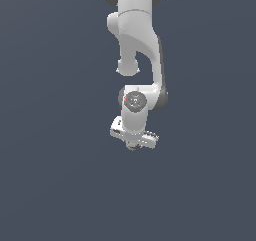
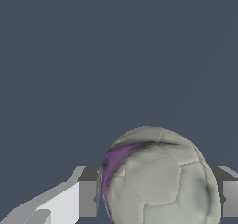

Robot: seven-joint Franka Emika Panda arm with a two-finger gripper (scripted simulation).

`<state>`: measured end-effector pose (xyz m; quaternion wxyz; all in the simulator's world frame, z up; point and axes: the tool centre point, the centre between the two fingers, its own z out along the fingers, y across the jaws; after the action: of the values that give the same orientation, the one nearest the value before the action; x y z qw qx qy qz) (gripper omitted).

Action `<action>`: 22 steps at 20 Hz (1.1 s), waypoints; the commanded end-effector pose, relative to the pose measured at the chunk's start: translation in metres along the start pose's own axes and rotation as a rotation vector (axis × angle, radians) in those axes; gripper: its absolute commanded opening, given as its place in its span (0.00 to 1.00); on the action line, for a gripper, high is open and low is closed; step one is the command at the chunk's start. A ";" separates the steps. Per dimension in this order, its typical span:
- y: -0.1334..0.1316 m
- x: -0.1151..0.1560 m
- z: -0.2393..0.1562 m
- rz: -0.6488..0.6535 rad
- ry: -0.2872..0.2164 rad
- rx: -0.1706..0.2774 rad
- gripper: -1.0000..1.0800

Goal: Pick up the object and move it to a goal position.

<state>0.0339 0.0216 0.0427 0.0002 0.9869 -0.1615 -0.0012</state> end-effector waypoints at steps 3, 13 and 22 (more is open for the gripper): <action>0.005 -0.003 -0.016 0.000 0.002 0.001 0.00; 0.031 -0.022 -0.085 0.001 0.002 0.002 0.00; 0.063 -0.045 -0.174 0.001 0.002 0.003 0.00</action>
<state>-0.0226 -0.0199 0.2006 -0.0007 0.9868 -0.1618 -0.0009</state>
